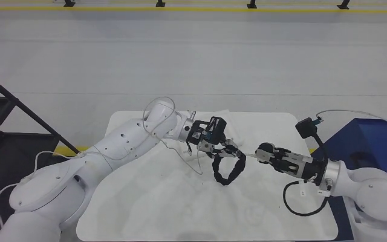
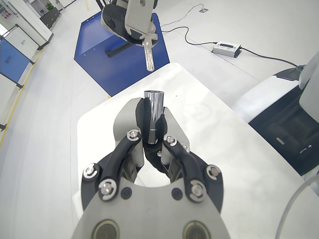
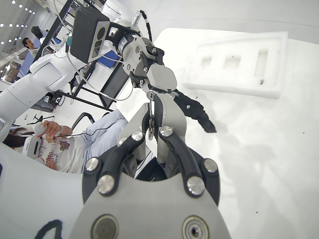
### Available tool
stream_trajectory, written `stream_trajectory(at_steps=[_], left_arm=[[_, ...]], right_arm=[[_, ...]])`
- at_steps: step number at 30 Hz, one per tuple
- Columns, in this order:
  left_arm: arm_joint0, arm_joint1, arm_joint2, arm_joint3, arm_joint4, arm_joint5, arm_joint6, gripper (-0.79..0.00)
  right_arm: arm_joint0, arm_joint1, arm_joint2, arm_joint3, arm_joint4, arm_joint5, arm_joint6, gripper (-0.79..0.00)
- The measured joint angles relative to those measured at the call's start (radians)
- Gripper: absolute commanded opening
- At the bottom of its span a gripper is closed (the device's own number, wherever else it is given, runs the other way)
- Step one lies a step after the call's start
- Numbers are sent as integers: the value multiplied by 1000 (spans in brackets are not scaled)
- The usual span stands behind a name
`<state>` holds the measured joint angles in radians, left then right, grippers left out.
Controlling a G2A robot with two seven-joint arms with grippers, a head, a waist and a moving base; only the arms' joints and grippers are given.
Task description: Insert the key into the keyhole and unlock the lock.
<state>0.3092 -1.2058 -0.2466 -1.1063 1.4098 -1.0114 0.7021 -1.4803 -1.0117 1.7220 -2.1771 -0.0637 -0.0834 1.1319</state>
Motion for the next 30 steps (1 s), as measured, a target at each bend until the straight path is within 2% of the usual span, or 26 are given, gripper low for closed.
stream_trajectory(at_steps=[6,10,15,22,30], left_arm=[[1,0,0,1,-1,1,-1,-785],[40,3,-25,-1,-41,25,-51,-785],[48,1,-57,-31,-50,44,-132,-785],[50,-16,-85,-68,-73,29,-249,-785],[54,-38,-103,-66,-113,-1,-325,-785]], right_arm=[[-4,0,0,0,-5,3,-8,-785],[-22,5,7,-36,-37,61,-13,-785],[-28,12,26,-86,-61,147,23,-785],[-33,18,11,-125,-40,265,31,-785],[-23,28,-16,-152,-106,267,36,-785]])
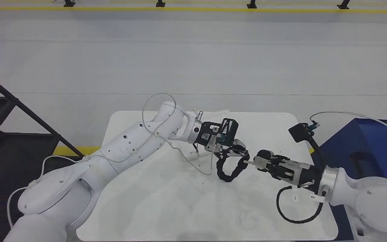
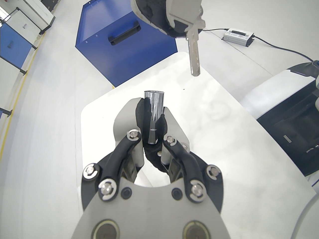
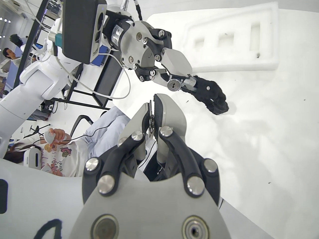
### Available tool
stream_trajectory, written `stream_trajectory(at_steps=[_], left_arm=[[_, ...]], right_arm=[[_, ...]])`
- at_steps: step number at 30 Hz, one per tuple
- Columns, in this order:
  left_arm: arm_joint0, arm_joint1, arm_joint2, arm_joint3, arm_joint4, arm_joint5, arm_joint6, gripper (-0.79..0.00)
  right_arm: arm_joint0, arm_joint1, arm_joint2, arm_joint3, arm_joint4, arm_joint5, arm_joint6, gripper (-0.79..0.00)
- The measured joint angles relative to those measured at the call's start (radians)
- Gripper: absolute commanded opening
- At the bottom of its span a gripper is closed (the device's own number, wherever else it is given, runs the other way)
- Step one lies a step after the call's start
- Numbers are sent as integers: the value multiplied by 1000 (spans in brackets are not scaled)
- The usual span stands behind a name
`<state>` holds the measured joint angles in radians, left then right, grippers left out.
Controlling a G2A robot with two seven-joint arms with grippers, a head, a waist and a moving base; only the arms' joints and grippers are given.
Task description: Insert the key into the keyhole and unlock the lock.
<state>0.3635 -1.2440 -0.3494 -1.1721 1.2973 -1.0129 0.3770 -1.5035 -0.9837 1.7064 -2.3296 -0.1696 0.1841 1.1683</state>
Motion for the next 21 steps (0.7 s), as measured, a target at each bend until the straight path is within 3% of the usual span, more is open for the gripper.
stream_trajectory(at_steps=[7,21], left_arm=[[-8,-6,32,2,-33,1,-25,-785],[-73,0,125,30,-65,1,29,-785]], right_arm=[[4,8,-13,-17,-91,18,-26,-785],[46,19,-58,28,-113,21,-17,-785]])
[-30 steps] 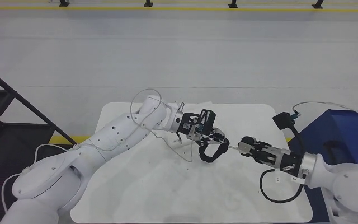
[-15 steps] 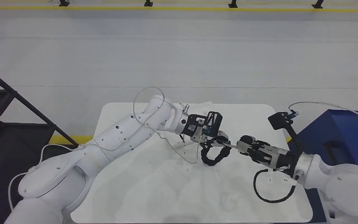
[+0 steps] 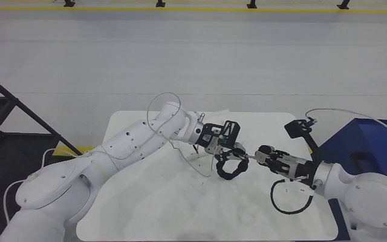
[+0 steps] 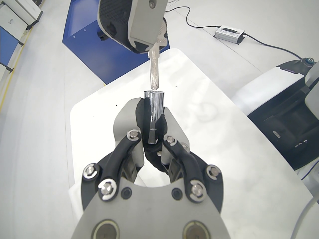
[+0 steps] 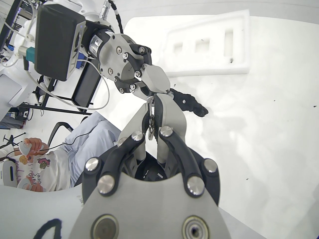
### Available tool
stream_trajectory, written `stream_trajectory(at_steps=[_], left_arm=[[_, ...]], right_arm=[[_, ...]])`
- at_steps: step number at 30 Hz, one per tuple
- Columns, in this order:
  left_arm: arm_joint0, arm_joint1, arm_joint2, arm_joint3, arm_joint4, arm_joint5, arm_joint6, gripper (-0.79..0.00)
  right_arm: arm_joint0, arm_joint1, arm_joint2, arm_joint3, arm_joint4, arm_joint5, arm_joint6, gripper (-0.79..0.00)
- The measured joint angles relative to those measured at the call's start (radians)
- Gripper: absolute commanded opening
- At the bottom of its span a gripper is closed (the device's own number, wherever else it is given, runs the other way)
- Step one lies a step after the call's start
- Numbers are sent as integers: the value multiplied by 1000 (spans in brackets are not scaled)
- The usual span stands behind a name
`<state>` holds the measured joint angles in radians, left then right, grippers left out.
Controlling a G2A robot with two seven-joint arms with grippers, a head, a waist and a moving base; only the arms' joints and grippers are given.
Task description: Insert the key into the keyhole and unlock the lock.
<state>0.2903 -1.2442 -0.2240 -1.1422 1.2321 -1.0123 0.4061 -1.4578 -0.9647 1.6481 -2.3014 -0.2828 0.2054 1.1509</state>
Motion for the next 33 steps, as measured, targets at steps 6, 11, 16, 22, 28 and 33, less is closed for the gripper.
stream_trajectory(at_steps=[6,11,16,22,28,33], left_arm=[[-14,4,18,8,5,0,36,-785],[-21,6,28,16,7,0,57,-785],[-24,6,39,18,9,0,75,-785],[-32,5,48,19,13,0,90,-785],[-37,3,52,22,8,0,99,-785],[-39,1,53,26,-4,0,102,-785]], right_arm=[[11,4,-10,16,1,7,-4,-785],[15,7,-13,22,9,8,-8,-785],[15,10,-17,26,11,6,-10,-785],[20,13,-30,28,13,11,-22,-785],[25,15,-53,23,-7,31,-33,-785],[29,16,-73,15,-16,48,-48,-785]])
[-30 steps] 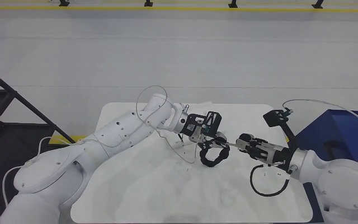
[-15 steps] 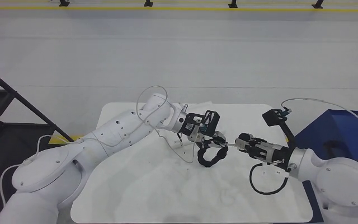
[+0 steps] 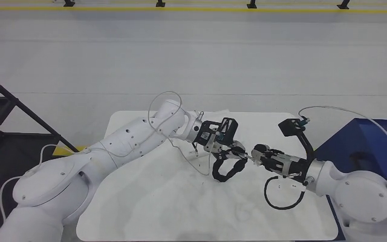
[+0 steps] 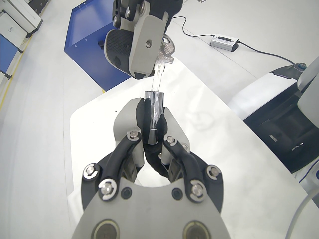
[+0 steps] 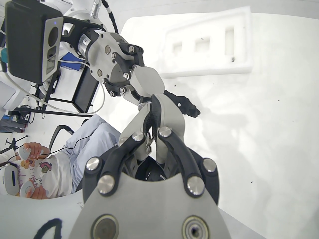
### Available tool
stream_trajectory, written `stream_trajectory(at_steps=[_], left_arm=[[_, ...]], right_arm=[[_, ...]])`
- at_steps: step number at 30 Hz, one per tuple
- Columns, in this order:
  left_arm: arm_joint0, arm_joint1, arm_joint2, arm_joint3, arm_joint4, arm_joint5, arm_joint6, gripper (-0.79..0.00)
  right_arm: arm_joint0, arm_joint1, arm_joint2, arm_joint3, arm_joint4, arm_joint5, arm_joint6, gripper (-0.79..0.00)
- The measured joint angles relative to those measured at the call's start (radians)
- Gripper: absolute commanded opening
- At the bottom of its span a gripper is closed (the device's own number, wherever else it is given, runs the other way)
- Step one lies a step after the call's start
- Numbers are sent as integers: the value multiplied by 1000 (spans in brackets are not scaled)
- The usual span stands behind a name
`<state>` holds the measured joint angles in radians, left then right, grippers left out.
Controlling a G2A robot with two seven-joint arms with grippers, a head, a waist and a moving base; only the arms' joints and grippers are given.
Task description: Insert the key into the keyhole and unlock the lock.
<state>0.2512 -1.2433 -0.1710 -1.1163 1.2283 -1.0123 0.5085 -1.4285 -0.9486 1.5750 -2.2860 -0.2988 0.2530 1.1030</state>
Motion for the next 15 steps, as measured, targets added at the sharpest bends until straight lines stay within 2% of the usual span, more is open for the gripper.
stream_trajectory(at_steps=[15], left_arm=[[1,-7,1,-9,1,0,-13,-785]], right_arm=[[28,3,-53,16,-50,51,-34,-785]])
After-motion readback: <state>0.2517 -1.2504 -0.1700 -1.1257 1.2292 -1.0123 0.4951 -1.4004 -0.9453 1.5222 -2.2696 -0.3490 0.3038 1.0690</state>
